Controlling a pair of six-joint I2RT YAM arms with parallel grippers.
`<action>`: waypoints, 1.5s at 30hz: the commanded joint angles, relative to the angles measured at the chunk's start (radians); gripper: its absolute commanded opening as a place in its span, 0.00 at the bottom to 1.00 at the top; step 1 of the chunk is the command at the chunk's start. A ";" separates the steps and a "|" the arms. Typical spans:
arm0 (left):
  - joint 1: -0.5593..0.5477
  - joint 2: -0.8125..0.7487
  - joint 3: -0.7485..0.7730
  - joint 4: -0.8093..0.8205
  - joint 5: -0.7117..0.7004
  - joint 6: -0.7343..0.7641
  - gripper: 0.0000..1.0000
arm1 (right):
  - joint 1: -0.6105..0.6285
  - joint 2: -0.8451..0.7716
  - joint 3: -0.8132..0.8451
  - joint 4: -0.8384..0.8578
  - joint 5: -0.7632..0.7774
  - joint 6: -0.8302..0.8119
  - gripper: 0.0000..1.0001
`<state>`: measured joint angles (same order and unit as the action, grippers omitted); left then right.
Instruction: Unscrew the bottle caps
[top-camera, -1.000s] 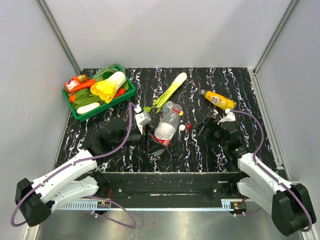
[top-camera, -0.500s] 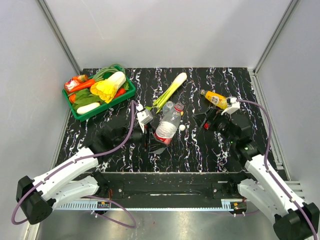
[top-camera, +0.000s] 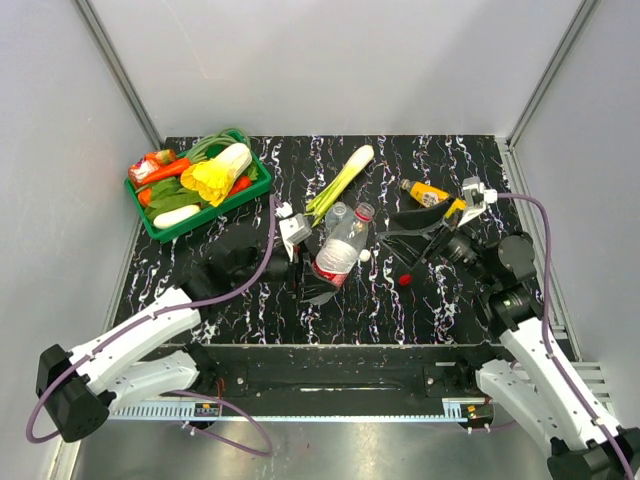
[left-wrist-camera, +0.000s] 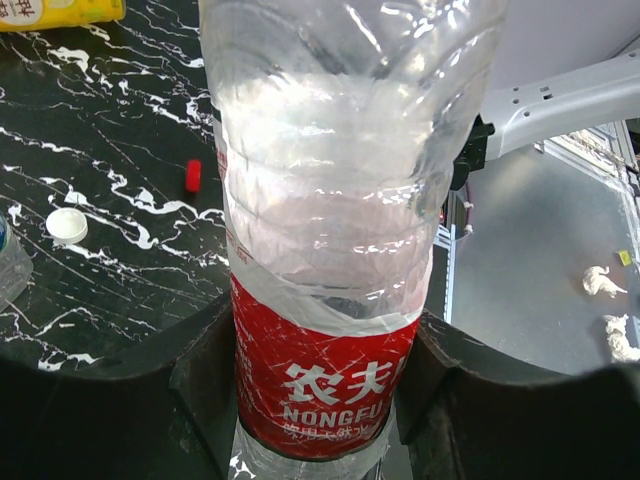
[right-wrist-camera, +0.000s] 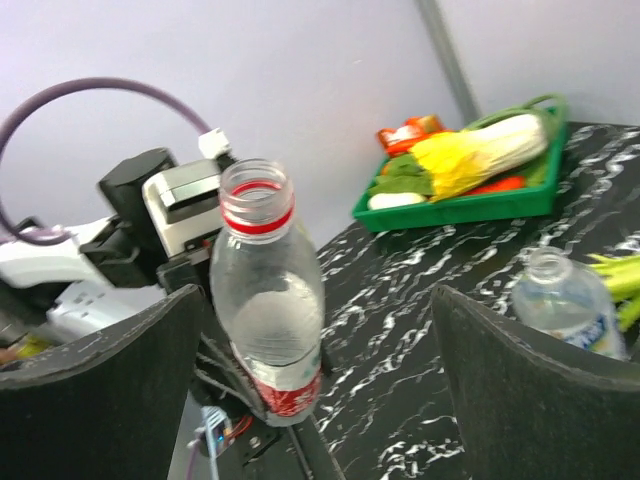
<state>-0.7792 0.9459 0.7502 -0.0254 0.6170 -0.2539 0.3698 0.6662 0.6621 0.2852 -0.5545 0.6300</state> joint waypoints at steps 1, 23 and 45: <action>0.000 0.022 0.070 0.032 0.053 0.027 0.47 | -0.002 0.090 0.037 0.248 -0.195 0.146 0.97; -0.063 0.110 0.120 -0.008 0.052 0.070 0.47 | 0.000 0.217 0.087 0.388 -0.314 0.235 0.10; -0.068 -0.033 0.155 -0.123 -0.396 0.082 0.99 | -0.002 0.179 0.146 -0.193 0.006 -0.291 0.00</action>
<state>-0.8440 0.9726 0.8539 -0.1371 0.4126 -0.1825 0.3656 0.8482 0.7540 0.2195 -0.7162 0.4915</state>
